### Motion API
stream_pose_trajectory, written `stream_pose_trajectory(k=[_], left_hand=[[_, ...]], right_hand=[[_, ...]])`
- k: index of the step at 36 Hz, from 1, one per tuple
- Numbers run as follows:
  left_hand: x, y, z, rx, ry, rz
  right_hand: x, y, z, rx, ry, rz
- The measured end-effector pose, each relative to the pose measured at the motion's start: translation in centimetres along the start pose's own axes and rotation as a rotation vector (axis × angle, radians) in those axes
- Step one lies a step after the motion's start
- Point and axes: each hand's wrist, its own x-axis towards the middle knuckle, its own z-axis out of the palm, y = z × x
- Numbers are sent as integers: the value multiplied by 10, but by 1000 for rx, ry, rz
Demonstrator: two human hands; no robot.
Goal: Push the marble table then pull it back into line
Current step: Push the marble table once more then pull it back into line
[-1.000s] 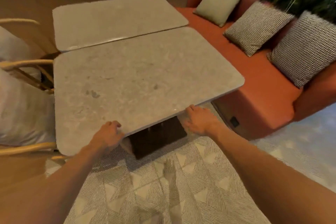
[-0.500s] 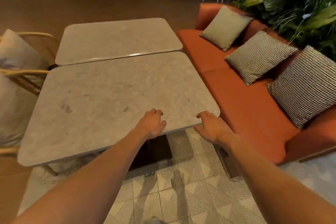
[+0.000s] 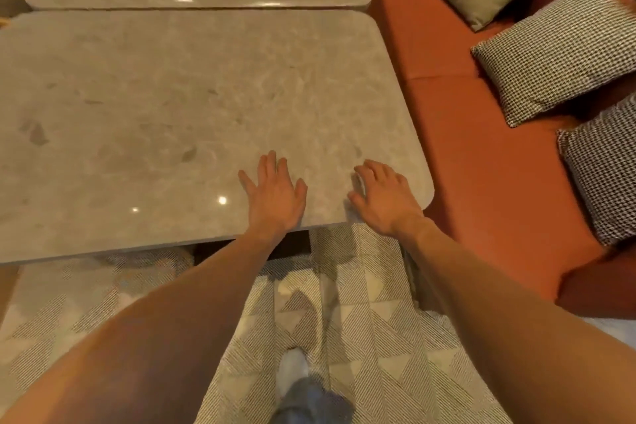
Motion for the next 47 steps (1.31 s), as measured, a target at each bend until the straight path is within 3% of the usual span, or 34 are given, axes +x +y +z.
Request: stream_pose_trajectory(k=[7,11,20,47], left_hand=[[6,13,32,76,133,-59],[7,17,37,124,234,-61],[12,19,42,189,306,-73],[20,32,41,193,257,-105]], right_hand=[[30,21,33,-14,131,-68],[33,31,50,-60,297,-88],[43,37,60,-136,434,-122],[52,48,54,-154,447,-136]])
